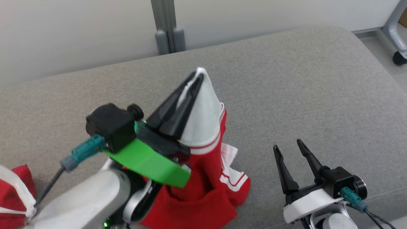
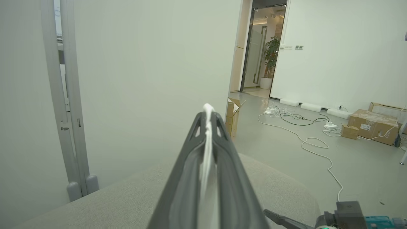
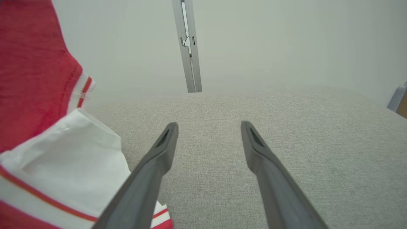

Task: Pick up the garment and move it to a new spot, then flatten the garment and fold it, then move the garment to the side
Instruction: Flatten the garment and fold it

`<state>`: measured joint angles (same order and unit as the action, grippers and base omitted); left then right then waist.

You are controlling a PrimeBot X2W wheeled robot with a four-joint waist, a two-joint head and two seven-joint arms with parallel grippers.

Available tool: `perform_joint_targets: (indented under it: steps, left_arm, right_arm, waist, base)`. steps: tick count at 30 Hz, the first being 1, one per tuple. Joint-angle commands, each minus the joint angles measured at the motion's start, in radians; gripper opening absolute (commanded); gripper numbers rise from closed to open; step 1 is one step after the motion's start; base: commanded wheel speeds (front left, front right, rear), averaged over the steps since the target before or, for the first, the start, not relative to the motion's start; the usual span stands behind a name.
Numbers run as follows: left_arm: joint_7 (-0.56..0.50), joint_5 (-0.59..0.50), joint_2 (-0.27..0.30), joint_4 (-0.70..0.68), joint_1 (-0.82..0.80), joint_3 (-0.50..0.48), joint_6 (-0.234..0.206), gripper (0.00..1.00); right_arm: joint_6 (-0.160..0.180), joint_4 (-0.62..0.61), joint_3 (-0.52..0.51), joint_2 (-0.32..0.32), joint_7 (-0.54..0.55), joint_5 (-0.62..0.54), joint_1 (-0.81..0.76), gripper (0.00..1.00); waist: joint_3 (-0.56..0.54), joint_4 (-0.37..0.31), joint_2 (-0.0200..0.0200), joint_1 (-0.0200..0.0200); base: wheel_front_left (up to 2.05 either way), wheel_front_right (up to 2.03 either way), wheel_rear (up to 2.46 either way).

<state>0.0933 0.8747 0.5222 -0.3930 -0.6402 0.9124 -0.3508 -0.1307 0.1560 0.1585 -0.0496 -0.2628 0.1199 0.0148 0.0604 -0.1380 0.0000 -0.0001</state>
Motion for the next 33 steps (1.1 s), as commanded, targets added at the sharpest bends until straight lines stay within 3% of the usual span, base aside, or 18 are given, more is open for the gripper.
perform_joint_targets:
  steps: [1, 10, 15, 16, 17, 18, 19, 24, 28, 30, 33]
  left_arm:
    - [0.006, 0.018, -0.005, 0.041, -0.026, -0.023, 0.004, 0.00]
    - [0.055, -0.005, -0.011, 0.478, -0.237, -0.131, 0.065, 0.00]
    - [0.100, -0.059, -0.041, 0.767, -0.361, -0.133, 0.109, 0.00]
    - [0.112, -0.074, -0.047, 0.834, -0.386, -0.129, 0.117, 0.19]
    - [0.120, -0.089, -0.052, 0.883, -0.403, -0.121, 0.125, 0.45]
    - [0.129, -0.101, -0.061, 0.947, -0.419, -0.120, 0.126, 0.94]
    - [0.132, -0.109, -0.069, 0.997, -0.425, -0.112, 0.134, 1.00]
    - [0.159, -0.128, -0.102, 1.195, -0.454, -0.114, 0.148, 1.00]
    - [0.172, -0.105, -0.137, 1.241, -0.451, -0.169, 0.145, 1.00]
    - [0.172, -0.105, -0.170, 1.212, -0.436, -0.189, 0.172, 1.00]
    - [0.161, -0.100, -0.228, 1.207, -0.384, -0.155, 0.253, 1.00]
  right_arm:
    - [0.000, -0.004, 0.005, -0.001, -0.003, 0.006, 0.019, 1.00]
    - [0.000, -0.017, 0.016, -0.001, -0.003, 0.034, 0.069, 1.00]
    - [0.000, -0.024, 0.020, -0.001, -0.003, 0.050, 0.081, 1.00]
    - [0.000, -0.025, 0.022, -0.001, -0.003, 0.053, 0.081, 1.00]
    - [0.000, -0.025, 0.023, -0.001, -0.003, 0.057, 0.083, 1.00]
    - [0.000, -0.027, 0.027, -0.001, -0.003, 0.061, 0.085, 1.00]
    - [0.000, -0.028, 0.030, -0.001, -0.003, 0.063, 0.087, 1.00]
    - [0.000, -0.029, 0.024, -0.001, -0.003, 0.073, 0.083, 1.00]
    - [0.000, -0.029, 0.008, -0.001, -0.003, 0.071, 0.067, 1.00]
    - [0.000, -0.031, 0.003, -0.001, -0.003, 0.069, 0.061, 1.00]
    - [0.000, -0.031, 0.013, -0.001, -0.003, 0.058, 0.066, 1.00]
  waist:
    - [0.039, -0.040, 0.0000, 0.0001]
    - [0.147, -0.171, 0.0000, 0.0001]
    - [0.196, -0.233, 0.0000, 0.0001]
    - [0.204, -0.245, 0.0000, 0.0001]
    - [0.210, -0.252, 0.0000, 0.0001]
    - [0.217, -0.262, 0.0000, 0.0001]
    - [0.220, -0.267, 0.0000, 0.0001]
    - [0.225, -0.274, 0.0000, 0.0001]
    - [0.217, -0.250, 0.0000, 0.0001]
    - [0.215, -0.229, 0.0000, 0.0001]
    - [0.212, -0.203, 0.0000, 0.0001]
  base:
    - [0.00, 0.00, 0.00]
    - [0.00, 0.00, 0.00]
    - [0.00, 0.00, 0.00]
    - [0.00, 0.00, 0.00]
    - [0.00, 0.00, 0.00]
    - [0.00, 0.00, 0.00]
    - [0.00, 0.00, 0.00]
    - [0.00, 0.00, 0.00]
    - [0.00, 0.00, 0.00]
    - [0.00, 0.00, 0.00]
    - [0.00, 0.00, 0.00]
